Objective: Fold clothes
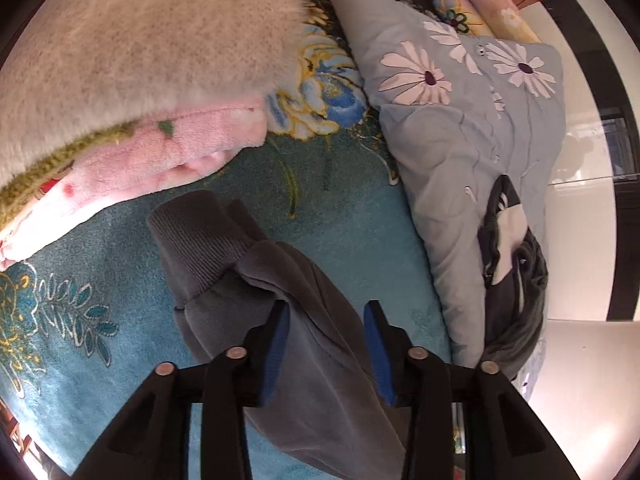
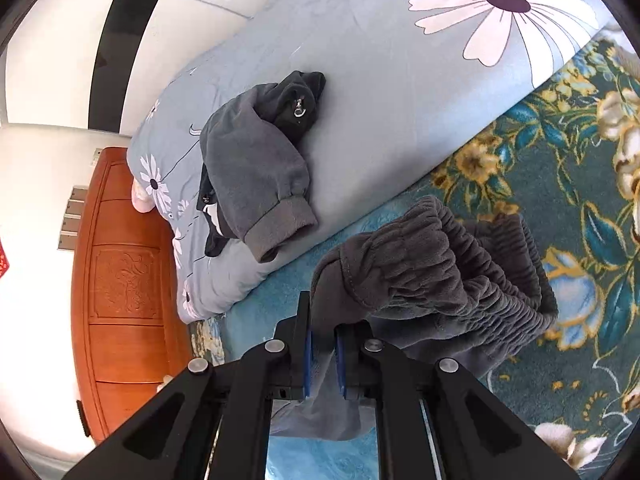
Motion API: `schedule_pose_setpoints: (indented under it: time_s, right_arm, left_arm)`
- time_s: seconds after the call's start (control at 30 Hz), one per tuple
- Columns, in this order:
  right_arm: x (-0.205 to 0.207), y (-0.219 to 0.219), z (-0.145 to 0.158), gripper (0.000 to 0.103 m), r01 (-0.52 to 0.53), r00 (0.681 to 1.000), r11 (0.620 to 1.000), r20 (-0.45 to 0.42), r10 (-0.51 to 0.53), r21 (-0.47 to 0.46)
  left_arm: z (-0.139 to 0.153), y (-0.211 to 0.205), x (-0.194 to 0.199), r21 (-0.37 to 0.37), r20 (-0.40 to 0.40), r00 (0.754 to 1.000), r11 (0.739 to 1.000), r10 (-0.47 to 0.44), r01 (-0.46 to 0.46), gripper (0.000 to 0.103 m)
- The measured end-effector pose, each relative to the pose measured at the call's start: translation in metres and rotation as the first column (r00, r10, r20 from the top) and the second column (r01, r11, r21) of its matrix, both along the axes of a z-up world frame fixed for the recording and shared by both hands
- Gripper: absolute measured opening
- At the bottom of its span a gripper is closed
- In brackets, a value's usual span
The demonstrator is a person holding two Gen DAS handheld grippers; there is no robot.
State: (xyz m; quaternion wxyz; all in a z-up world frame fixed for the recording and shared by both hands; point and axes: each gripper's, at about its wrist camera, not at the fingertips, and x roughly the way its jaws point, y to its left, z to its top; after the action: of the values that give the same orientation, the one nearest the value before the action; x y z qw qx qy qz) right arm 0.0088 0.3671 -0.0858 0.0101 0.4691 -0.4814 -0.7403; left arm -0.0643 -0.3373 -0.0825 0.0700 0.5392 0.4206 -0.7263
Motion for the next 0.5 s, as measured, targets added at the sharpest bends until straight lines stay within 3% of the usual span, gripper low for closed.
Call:
schedule_pose_setpoints:
  time_s: [0.03, 0.1, 0.17, 0.23, 0.3, 0.33, 0.37, 0.5]
  right_arm:
    - [-0.006, 0.000, -0.003, 0.009, 0.001, 1.000, 1.000, 0.009, -0.001, 0.013]
    - [-0.016, -0.001, -0.011, 0.009, 0.008, 0.999, 0.999, 0.034, -0.009, 0.044]
    - [-0.024, -0.004, -0.019, 0.010, 0.011, 0.998, 0.997, 0.060, -0.016, 0.081]
    - [-0.028, -0.008, -0.024, 0.013, 0.012, 0.997, 0.994, 0.078, -0.020, 0.109]
    - [-0.029, -0.012, -0.025, 0.025, 0.008, 0.997, 0.992, 0.081, -0.018, 0.129]
    - [-0.029, -0.015, -0.022, 0.045, 0.002, 0.997, 0.990, 0.071, -0.012, 0.141]
    - [-0.028, -0.017, -0.016, 0.058, -0.007, 0.999, 0.988, 0.053, -0.002, 0.154]
    - [-0.002, -0.025, -0.010, 0.059, -0.055, 0.997, 0.979, 0.071, 0.042, 0.198]
  left_arm:
    - [0.002, 0.000, 0.004, 0.001, -0.030, 0.999, 1.000, -0.014, 0.014, 0.056]
    - [-0.003, -0.002, 0.019, -0.067, -0.024, 0.999, 0.997, -0.032, 0.030, 0.061]
    - [-0.023, -0.007, 0.035, -0.095, 0.031, 0.999, 0.995, -0.024, 0.027, 0.061]
    - [-0.050, -0.014, 0.045, -0.076, 0.092, 0.996, 0.997, 0.006, 0.001, 0.061]
    - [-0.074, -0.021, 0.057, -0.033, 0.132, 0.990, 0.998, 0.052, -0.048, 0.061]
    - [-0.082, -0.023, 0.062, -0.011, 0.134, 0.988, 0.997, 0.075, -0.074, 0.061]
    - [-0.089, -0.024, 0.066, 0.012, 0.135, 0.986, 0.995, 0.097, -0.099, 0.061]
    - [-0.105, -0.023, 0.067, 0.056, 0.112, 0.986, 0.990, 0.121, -0.128, 0.061]
